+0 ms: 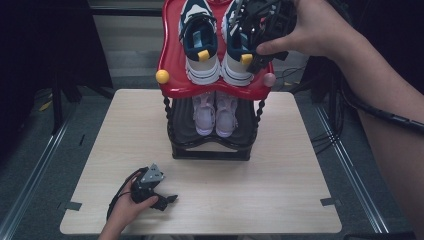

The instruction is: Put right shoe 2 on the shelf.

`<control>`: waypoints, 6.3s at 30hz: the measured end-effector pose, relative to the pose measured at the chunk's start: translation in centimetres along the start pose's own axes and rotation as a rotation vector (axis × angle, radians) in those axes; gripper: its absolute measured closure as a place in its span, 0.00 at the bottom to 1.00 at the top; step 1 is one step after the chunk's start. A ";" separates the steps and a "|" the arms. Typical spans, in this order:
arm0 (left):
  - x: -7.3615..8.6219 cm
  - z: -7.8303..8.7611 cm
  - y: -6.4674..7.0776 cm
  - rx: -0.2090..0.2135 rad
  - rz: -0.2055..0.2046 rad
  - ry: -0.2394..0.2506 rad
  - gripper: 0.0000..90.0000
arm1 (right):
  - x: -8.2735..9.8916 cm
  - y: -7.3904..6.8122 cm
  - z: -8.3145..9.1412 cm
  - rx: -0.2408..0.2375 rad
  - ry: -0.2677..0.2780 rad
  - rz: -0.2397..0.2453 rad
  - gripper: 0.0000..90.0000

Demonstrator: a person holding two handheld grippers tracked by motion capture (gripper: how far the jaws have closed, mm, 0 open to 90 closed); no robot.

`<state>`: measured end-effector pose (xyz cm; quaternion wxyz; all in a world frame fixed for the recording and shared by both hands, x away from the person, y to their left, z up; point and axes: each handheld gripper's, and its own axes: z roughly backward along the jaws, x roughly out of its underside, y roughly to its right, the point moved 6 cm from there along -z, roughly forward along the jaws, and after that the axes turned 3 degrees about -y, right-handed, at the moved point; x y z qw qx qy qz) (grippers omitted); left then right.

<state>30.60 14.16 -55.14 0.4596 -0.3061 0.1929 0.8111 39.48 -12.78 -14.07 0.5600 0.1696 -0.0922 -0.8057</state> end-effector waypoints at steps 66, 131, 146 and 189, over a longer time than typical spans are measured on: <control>0.0 0.0 0.0 0.000 0.000 -0.001 0.04 | 8.8 -4.1 -1.2 -0.280 -0.172 -0.062 0.24; 0.0 0.0 0.0 0.001 0.006 0.001 0.04 | 18.7 -9.5 -13.1 -0.332 -0.185 -0.100 0.22; 0.0 0.0 0.0 -0.001 0.006 0.005 0.04 | 19.8 -11.6 -17.4 -0.323 -0.221 -0.094 0.21; 0.0 0.0 0.0 -0.001 0.000 -0.001 0.04 | 22.2 -17.8 -27.6 -0.371 -0.103 -0.204 0.19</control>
